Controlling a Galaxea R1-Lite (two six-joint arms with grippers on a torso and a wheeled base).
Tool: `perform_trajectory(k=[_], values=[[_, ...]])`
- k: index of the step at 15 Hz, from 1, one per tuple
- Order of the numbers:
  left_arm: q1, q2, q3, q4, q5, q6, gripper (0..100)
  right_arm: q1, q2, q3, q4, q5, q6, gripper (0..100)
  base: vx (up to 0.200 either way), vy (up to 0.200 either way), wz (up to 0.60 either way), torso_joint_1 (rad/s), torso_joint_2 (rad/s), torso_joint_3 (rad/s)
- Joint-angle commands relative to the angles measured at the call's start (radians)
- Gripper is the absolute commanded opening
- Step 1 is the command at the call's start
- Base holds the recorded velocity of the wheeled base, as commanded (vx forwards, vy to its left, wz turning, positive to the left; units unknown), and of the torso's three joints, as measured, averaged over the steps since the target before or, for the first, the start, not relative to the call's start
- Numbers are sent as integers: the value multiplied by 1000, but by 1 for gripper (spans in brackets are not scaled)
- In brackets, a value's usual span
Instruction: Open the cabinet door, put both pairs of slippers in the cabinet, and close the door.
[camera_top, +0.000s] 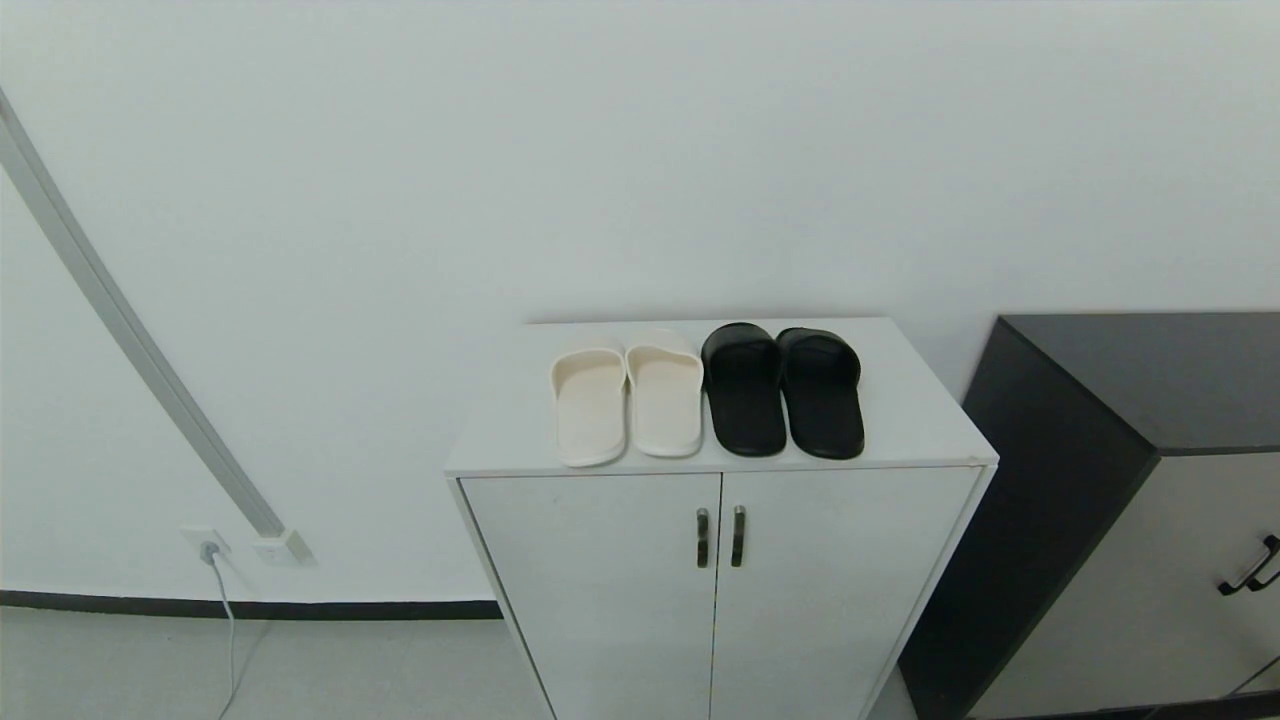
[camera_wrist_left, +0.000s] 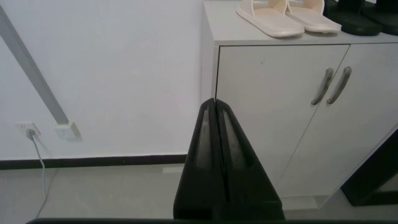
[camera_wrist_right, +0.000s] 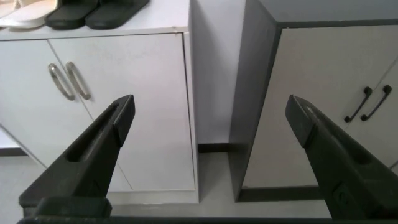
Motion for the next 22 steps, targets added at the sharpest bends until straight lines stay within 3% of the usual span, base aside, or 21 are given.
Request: perform_trajectory(k=[1,4,6,7,10,16,19,22], values=[[0,1,0,0,0,-4,0,0,1,0,-2,-3,1,100,0,0,0,0,0,0],[0,1,0,0,2,-13,0,0,1,-9,-14,-14,30,100,0,0,0,0,0,0],[0,1,0,0,2,-12,0,18,81,-224,38,-13,72,100,0,0,0,0,0,0],[0,1,0,0,2,-10,0,34,156,-270,119,9,64,100,0,0,0,0,0,0],[0,1,0,0,2,-7,0,46,243,-229,124,142,41,100,0,0,0,0,0,0],[0,1,0,0,-6,11,0,74,598,-469,101,224,41,100,0,0,0,0,0,0],[0,1,0,2,-7,11,0,160,820,-514,-54,170,53,100,0,0,0,0,0,0],[0,1,0,2,-7,11,0,405,929,-581,-88,-43,153,100,0,0,0,0,0,0]])
